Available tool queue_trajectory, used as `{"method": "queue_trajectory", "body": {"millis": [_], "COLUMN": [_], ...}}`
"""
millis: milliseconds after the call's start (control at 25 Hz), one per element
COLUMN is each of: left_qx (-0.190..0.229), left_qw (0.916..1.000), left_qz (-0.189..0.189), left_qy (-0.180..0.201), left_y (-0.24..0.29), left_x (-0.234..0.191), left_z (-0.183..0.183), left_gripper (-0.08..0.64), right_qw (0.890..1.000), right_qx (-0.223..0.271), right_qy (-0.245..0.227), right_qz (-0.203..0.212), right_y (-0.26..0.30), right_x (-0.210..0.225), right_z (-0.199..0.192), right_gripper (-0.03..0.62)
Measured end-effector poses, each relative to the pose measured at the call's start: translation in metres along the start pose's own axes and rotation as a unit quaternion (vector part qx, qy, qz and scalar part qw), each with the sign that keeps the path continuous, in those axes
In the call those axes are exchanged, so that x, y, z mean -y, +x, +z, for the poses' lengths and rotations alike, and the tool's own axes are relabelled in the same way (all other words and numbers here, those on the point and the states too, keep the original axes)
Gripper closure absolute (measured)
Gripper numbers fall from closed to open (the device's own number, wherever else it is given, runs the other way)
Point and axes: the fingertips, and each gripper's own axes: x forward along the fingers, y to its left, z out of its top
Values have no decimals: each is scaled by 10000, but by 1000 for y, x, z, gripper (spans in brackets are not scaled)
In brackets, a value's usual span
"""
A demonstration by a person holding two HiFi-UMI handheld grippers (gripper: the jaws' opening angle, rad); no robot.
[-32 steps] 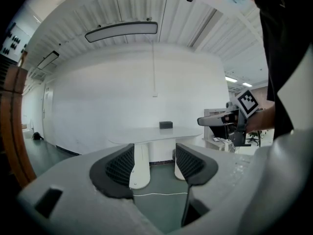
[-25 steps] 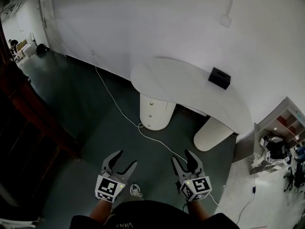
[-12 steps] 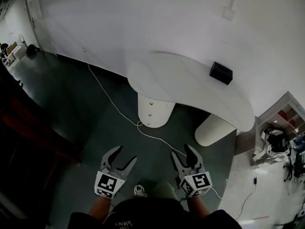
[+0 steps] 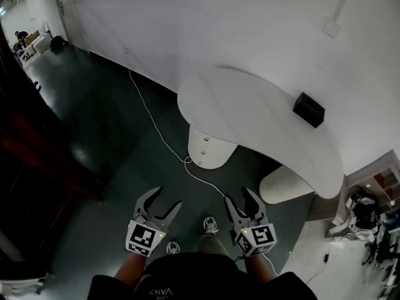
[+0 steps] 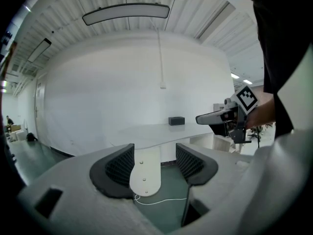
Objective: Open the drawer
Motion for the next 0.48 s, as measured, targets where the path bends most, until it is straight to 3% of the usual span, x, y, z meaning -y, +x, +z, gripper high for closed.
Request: {"method": "queue_trajectory", "body": {"millis": [480], "left_qx": [-93], "left_qw": [9962], "left_qz": [820], "left_qy": [-274], "left_y": [101], "left_x": [-2], "left_z": [-10], "left_gripper": [301], "right_qw": [9949], "right_qx": [-350], "right_qy": [-298], "right_qz": [893], "right_y": [78], "right_x": [95], "right_z": [4], "right_gripper": [365]}}
